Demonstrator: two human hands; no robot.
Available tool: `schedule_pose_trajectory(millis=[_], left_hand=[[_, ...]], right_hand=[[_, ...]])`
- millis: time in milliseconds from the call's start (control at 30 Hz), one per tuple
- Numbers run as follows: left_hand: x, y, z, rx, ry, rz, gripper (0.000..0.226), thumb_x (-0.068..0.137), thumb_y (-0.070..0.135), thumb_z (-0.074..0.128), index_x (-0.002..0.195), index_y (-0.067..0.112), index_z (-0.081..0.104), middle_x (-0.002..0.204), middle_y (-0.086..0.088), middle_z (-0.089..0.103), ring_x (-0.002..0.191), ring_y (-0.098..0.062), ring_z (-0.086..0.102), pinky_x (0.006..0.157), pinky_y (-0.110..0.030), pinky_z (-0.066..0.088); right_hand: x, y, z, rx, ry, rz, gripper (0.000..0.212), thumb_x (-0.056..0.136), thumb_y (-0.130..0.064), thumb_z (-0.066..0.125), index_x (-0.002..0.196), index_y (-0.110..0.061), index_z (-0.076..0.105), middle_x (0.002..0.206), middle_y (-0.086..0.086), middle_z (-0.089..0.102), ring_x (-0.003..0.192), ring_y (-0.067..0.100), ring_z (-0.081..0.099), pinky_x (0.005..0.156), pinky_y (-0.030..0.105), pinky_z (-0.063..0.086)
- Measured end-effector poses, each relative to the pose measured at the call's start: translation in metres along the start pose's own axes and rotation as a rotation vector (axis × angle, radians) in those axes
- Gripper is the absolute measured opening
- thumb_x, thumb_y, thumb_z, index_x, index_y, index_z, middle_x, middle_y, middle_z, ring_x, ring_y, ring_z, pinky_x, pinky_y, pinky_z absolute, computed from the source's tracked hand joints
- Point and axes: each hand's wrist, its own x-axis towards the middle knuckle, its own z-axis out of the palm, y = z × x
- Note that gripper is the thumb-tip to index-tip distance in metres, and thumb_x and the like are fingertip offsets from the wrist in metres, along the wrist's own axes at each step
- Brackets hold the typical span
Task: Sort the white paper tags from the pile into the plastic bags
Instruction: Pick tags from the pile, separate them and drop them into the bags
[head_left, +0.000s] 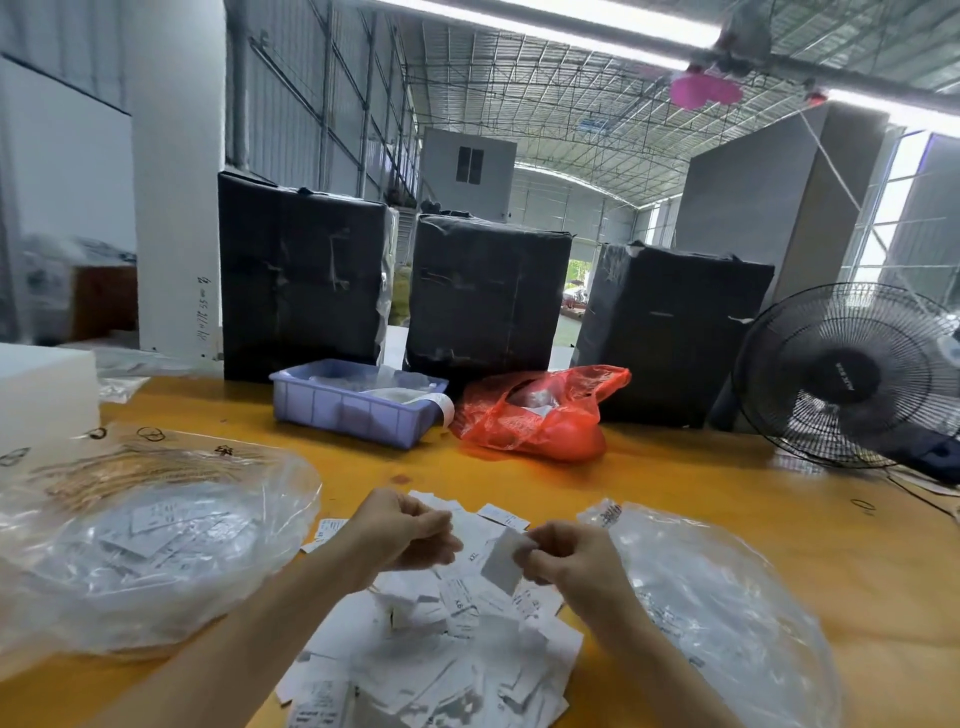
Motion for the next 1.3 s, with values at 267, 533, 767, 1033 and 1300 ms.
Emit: schedule_pose_trajectory(millis=[267,533,767,1033,1300], left_hand=[[-0.004,-0.020,0.018,-0.198,0.006,0.039,0.005,0.085,-0.010,0.059,0.089,-0.006,0.058,0.075,-0.025,0.070,0.062,-0.028,0.071,0.054,-0.025,0.056],[-0.011,-0.027,0.017,-0.190,0.085,0.085,0.036,0.066,-0.010,0.077,0.097,-0.007,0.058,0.079,-0.028,0.070,0.065,-0.029,0.070,0.061,-0.026,0.059],[-0.015,-0.027,0.021,-0.181,0.026,0.090,0.029,0.072,-0.006,0.075,0.096,-0.006,0.058,0.076,-0.023,0.072,0.063,-0.025,0.071,0.054,-0.022,0.054],[-0.016,-0.028,0.025,-0.032,-0.128,0.098,0.032,0.078,0.000,0.073,0.103,-0.002,0.053,0.080,-0.022,0.072,0.068,-0.027,0.071,0.067,-0.032,0.059],[-0.023,-0.019,0.025,0.233,-0.225,0.085,0.050,0.069,-0.003,0.079,0.103,0.008,0.045,0.076,-0.018,0.073,0.058,-0.020,0.067,0.049,-0.019,0.045]], right_hand=[[-0.009,-0.004,0.006,0.141,0.068,-0.125,0.036,0.071,0.022,0.064,0.062,-0.011,0.074,0.068,0.004,0.072,0.069,0.009,0.068,0.066,0.019,0.053],[-0.014,-0.006,0.009,0.126,0.076,-0.028,0.004,0.078,-0.005,0.073,0.077,-0.009,0.075,0.080,0.011,0.073,0.079,0.025,0.070,0.075,0.036,0.058],[-0.011,-0.006,0.009,0.192,0.134,0.024,0.024,0.078,0.001,0.072,0.098,-0.009,0.064,0.082,0.010,0.068,0.074,0.021,0.065,0.064,0.026,0.056],[-0.013,-0.009,0.012,-0.174,0.088,-0.045,0.013,0.089,-0.005,0.057,0.089,-0.012,0.069,0.069,0.006,0.068,0.060,0.016,0.067,0.063,0.034,0.058],[-0.016,-0.013,0.016,-0.016,-0.084,0.070,0.013,0.080,-0.013,0.074,0.069,-0.007,0.071,0.059,0.003,0.063,0.055,0.009,0.055,0.053,0.017,0.042]])
